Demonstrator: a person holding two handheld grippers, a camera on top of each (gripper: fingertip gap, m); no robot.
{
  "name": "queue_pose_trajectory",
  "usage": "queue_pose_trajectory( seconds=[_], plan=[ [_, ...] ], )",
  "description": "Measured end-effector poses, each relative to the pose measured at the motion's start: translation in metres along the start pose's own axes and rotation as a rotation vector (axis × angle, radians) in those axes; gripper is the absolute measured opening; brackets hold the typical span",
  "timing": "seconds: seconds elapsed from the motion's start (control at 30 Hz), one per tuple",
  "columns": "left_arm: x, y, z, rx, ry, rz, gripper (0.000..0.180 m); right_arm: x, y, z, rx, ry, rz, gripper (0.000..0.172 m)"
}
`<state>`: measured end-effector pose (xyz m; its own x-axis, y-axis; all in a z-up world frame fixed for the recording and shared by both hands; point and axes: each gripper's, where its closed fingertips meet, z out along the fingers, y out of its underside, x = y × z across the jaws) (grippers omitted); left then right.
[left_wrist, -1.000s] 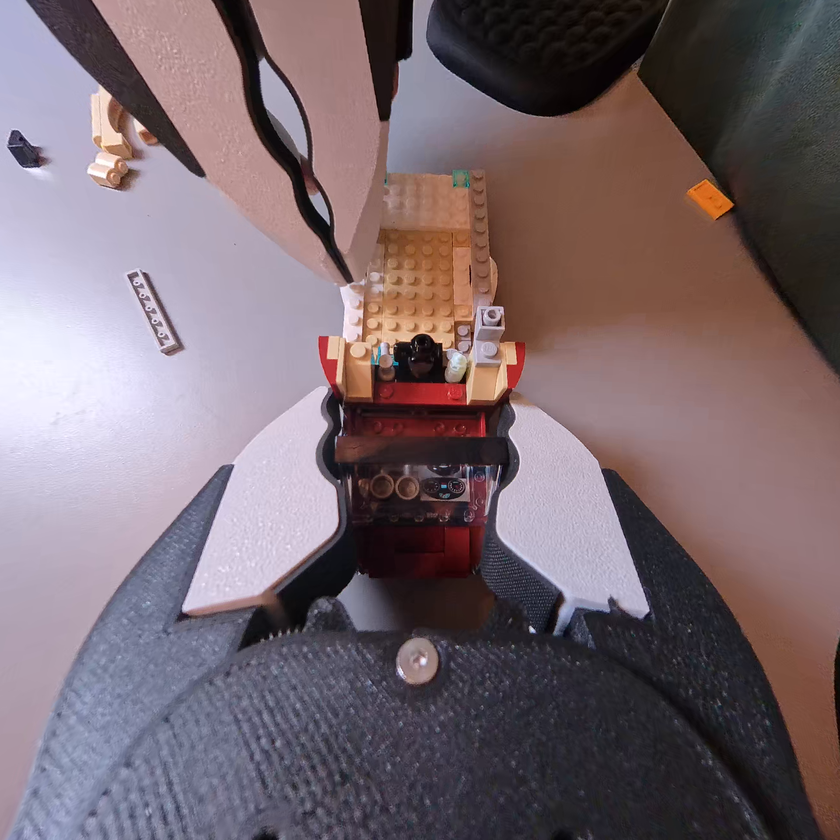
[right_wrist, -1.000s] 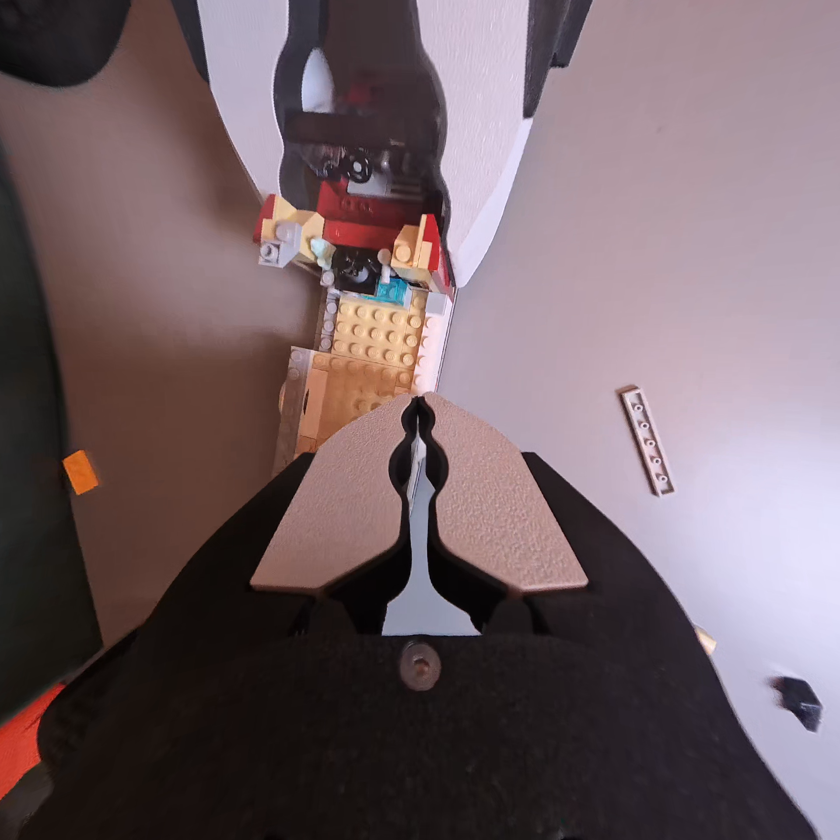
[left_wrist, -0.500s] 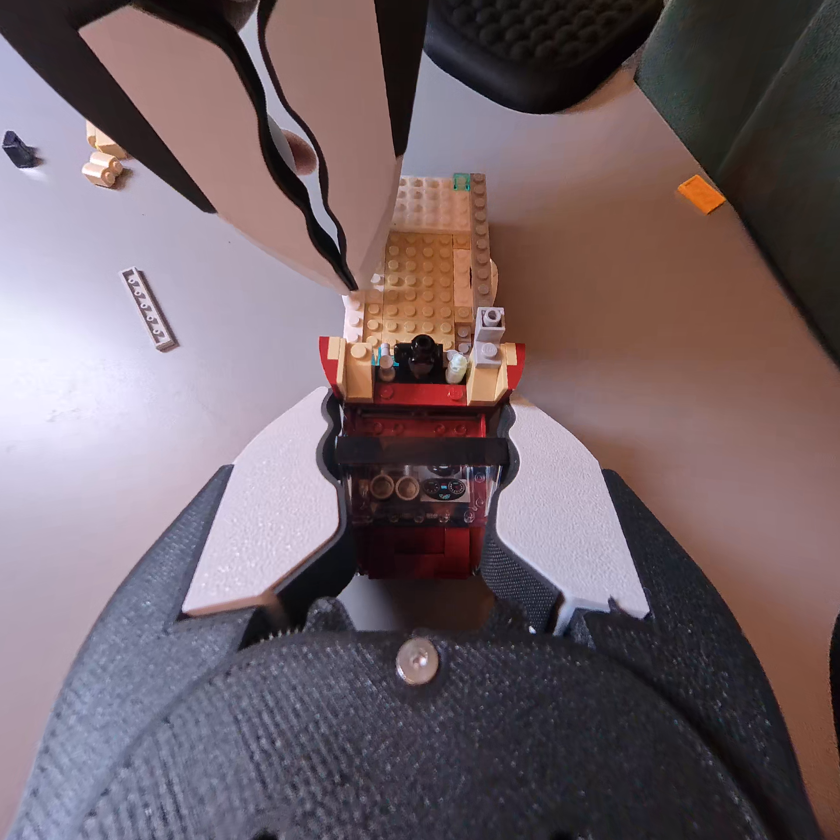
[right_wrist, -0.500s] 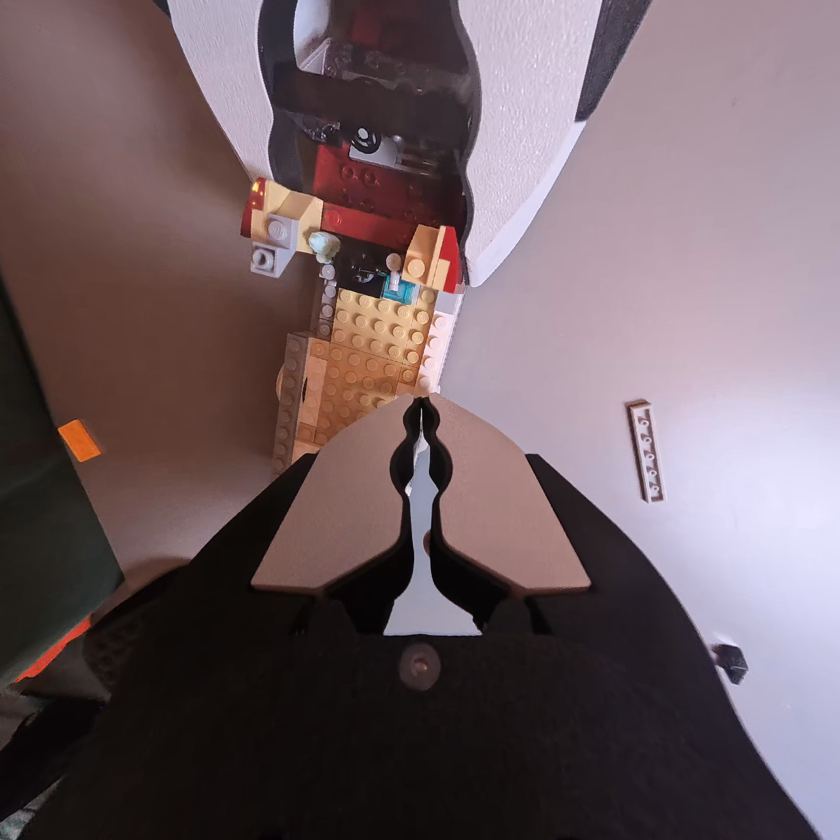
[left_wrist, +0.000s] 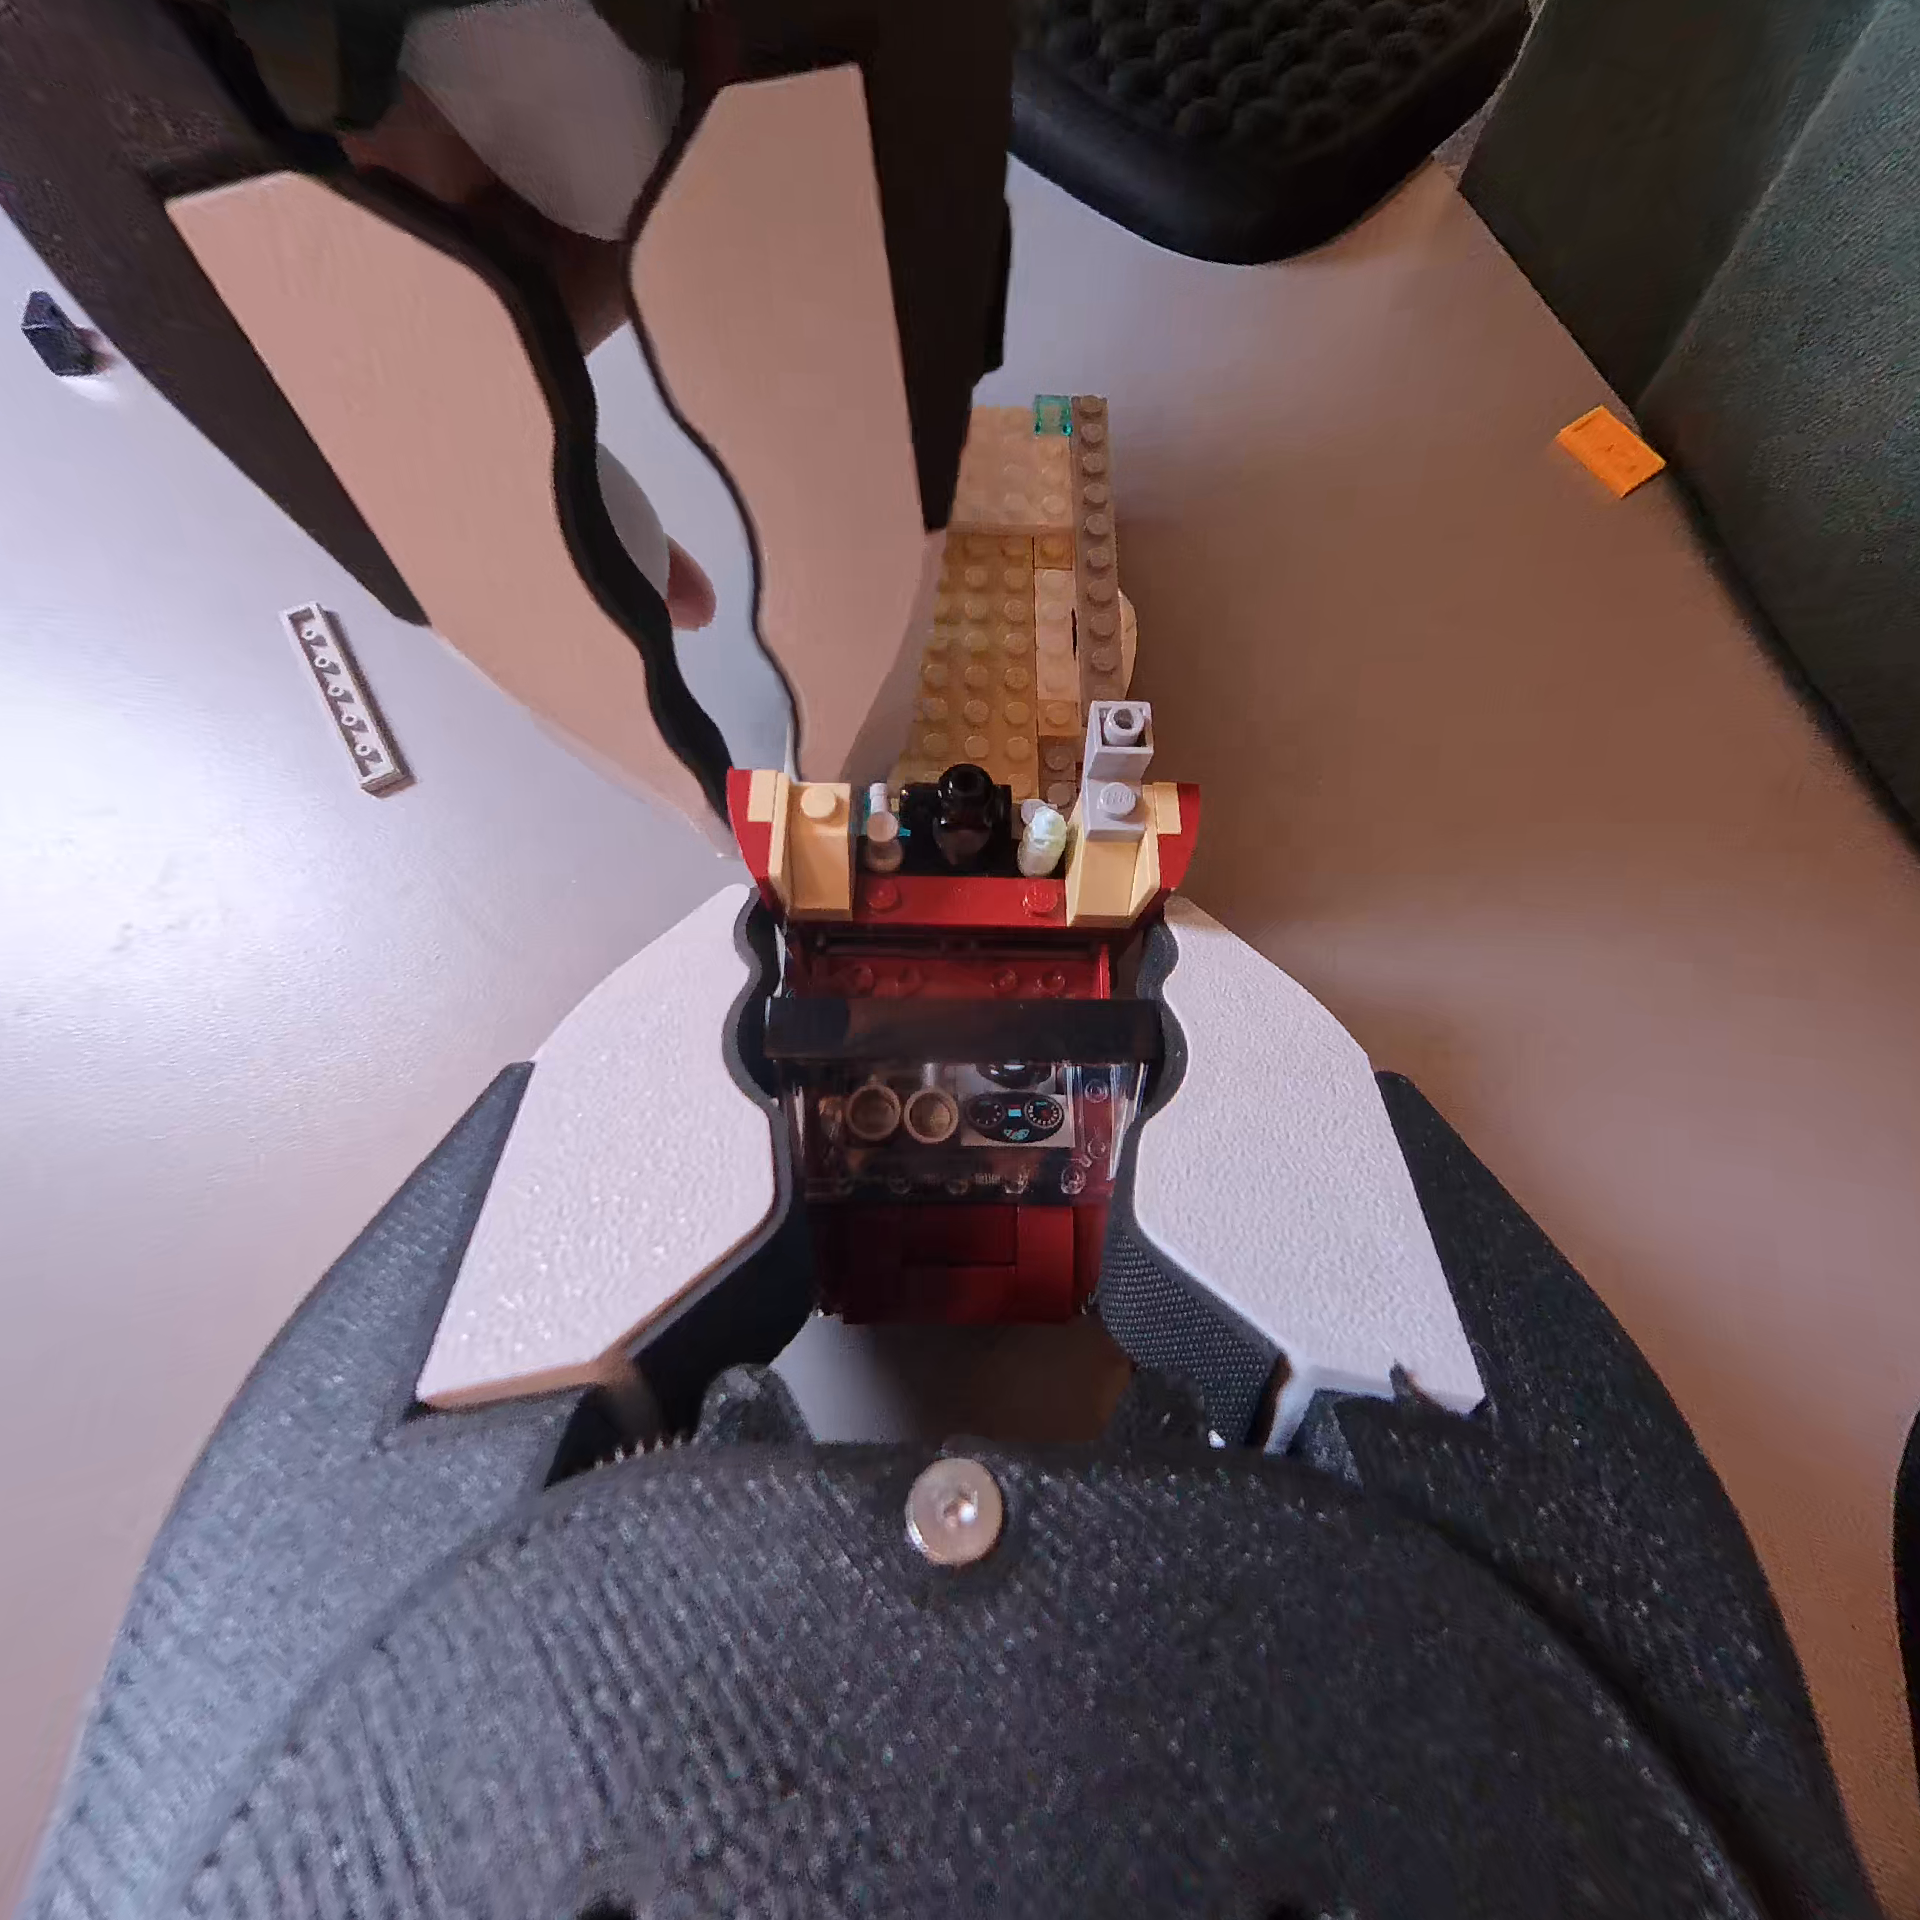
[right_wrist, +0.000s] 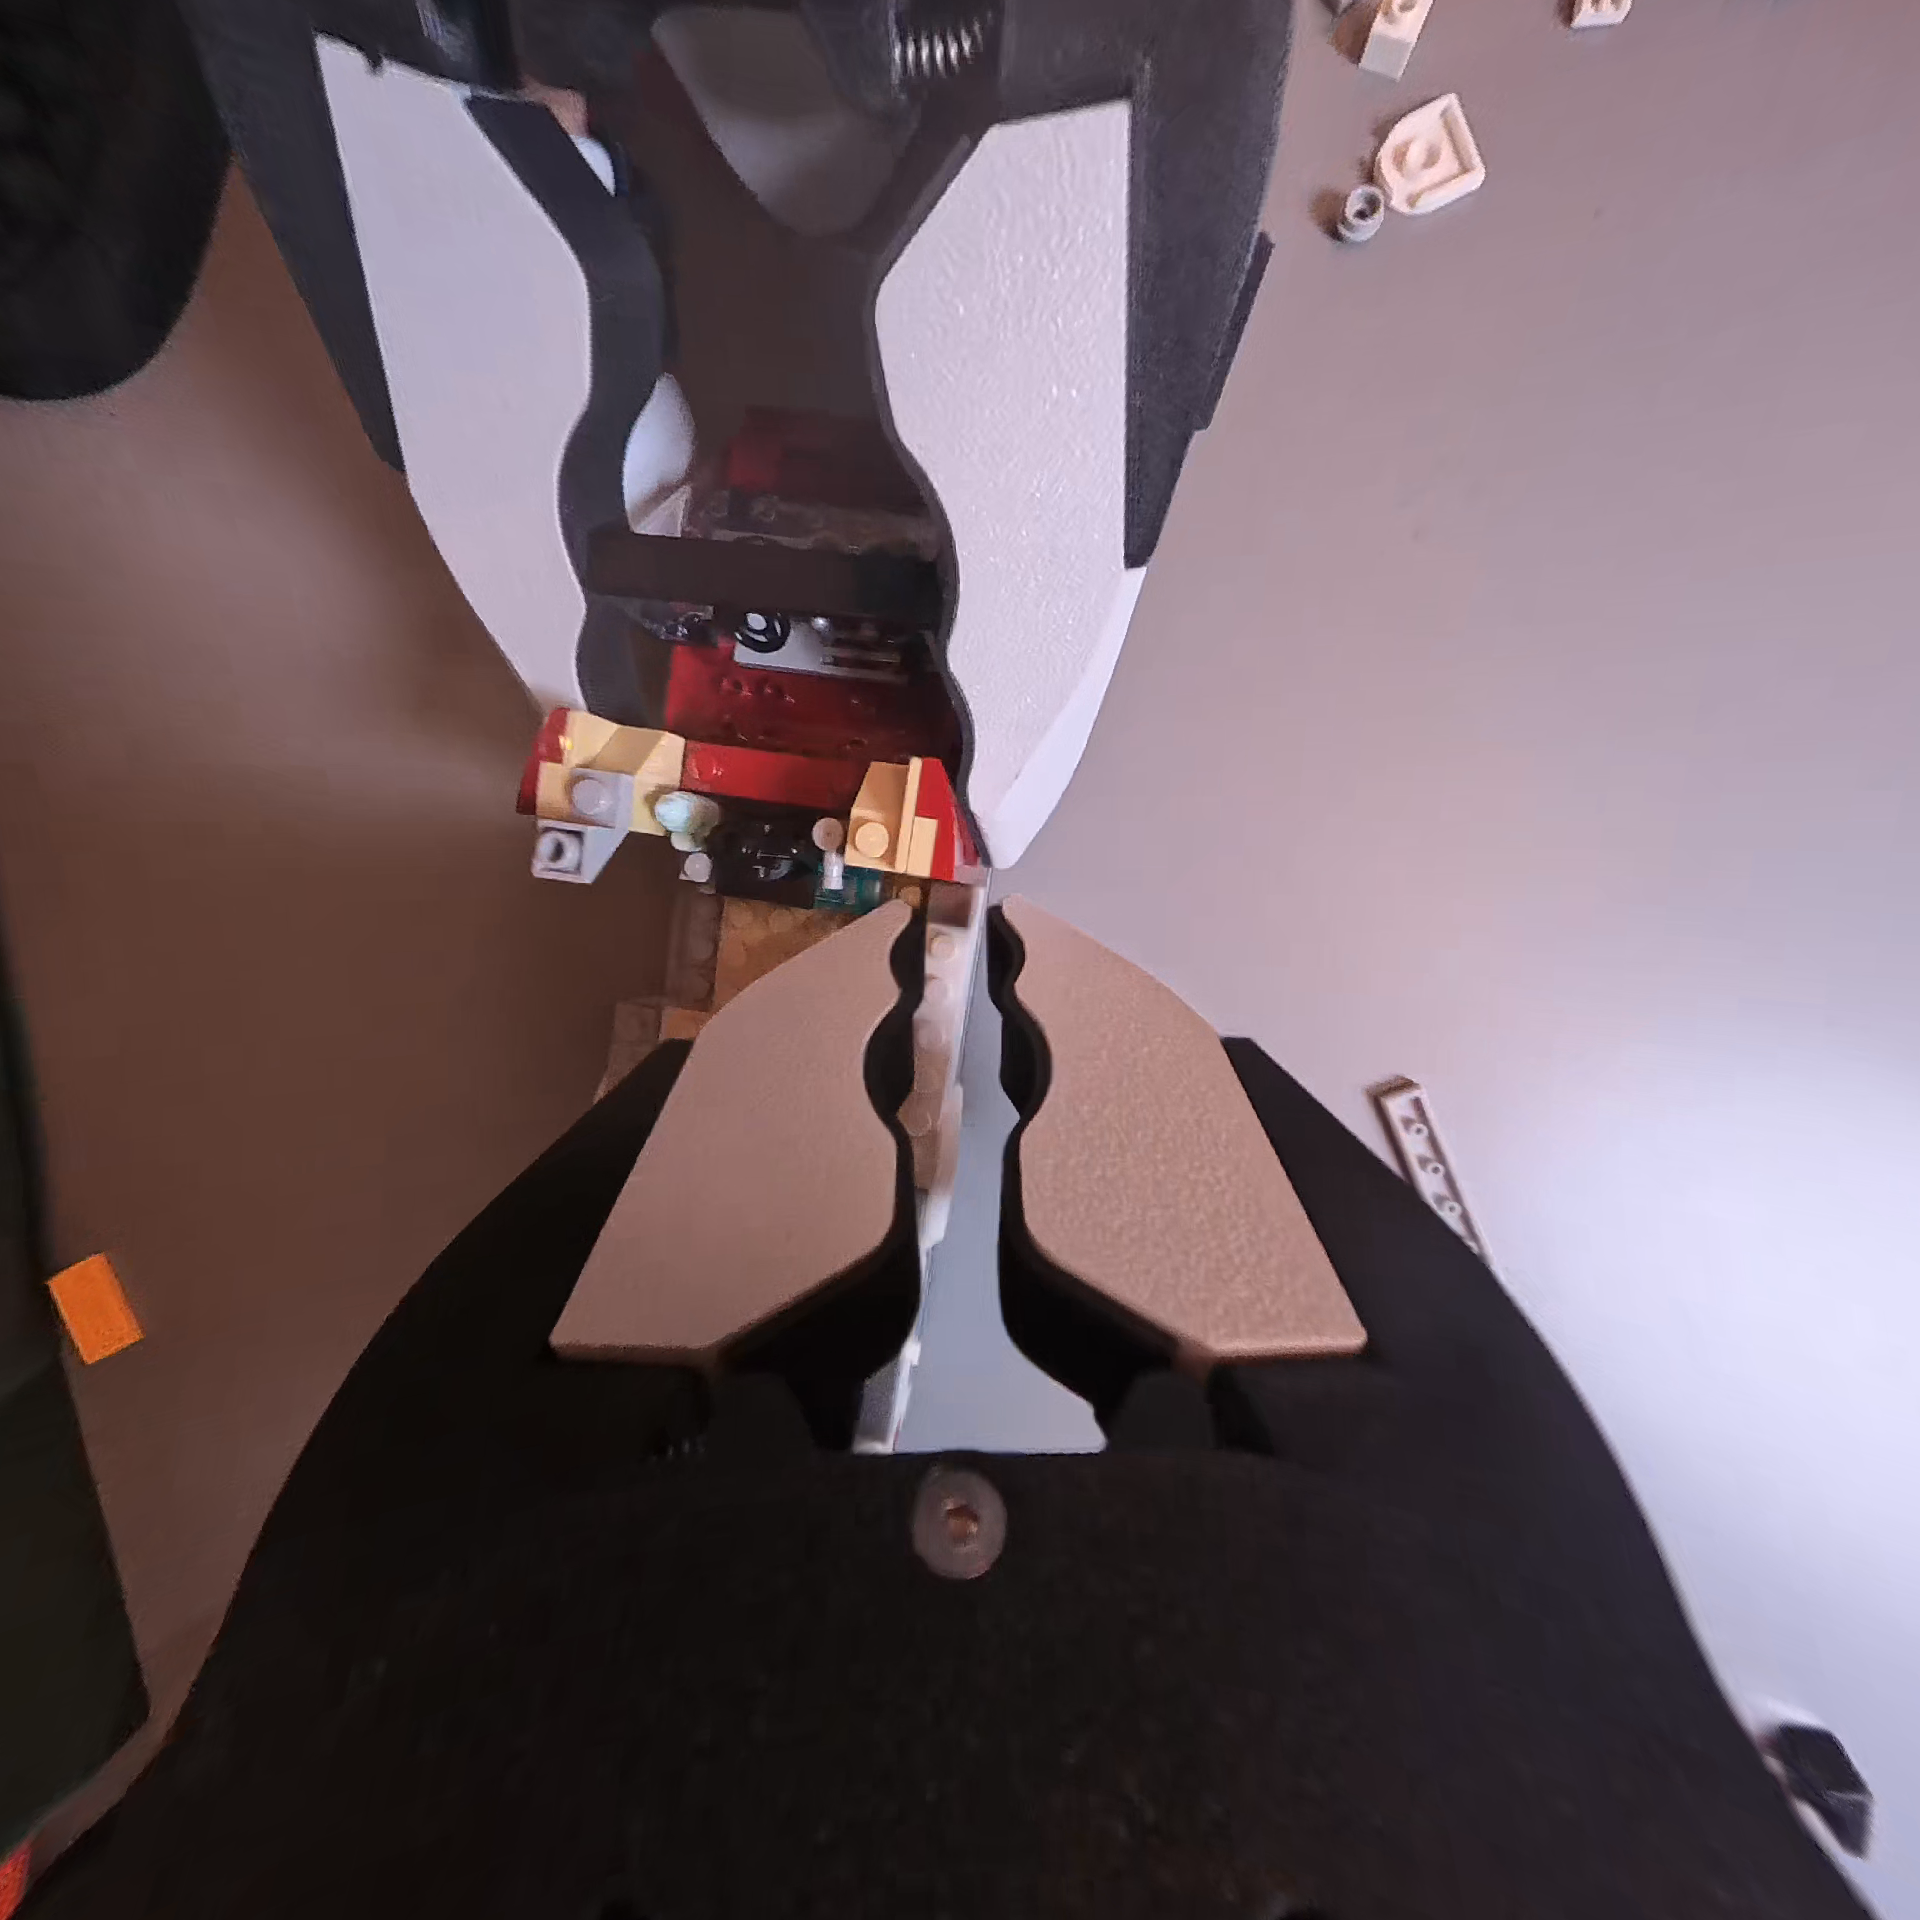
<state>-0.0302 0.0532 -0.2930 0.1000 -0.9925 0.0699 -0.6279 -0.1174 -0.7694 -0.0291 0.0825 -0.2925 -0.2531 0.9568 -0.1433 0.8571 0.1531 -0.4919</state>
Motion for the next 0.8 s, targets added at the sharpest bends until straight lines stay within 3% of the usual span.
queue_pose_trajectory(
  seconds=[0.03, 0.4, 0.7, 0.8],
  plan=[
    [-0.0001, -0.0001, 0.0, 0.0, 0.001, -0.001, 0.069, -0.0004, -0.0009, 0.0006, 0.009, -0.012, 0.013, 0.008],
    [0.0004, -0.0001, -0.0006, 0.008, 0.014, 0.002, 0.069, -0.0014, -0.0036, 0.001, 0.09, -0.018, -0.209, 0.008],
    [0.0012, 0.0003, -0.0012, 0.015, 0.025, 0.005, 0.069, -0.0016, -0.0053, 0.0002, 0.247, 0.139, -0.504, 0.008],
    [0.0013, 0.0003, -0.0014, 0.018, 0.027, 0.002, 0.069, -0.0017, -0.0055, 0.0, 0.284, 0.119, -0.476, 0.008]
  ],
)
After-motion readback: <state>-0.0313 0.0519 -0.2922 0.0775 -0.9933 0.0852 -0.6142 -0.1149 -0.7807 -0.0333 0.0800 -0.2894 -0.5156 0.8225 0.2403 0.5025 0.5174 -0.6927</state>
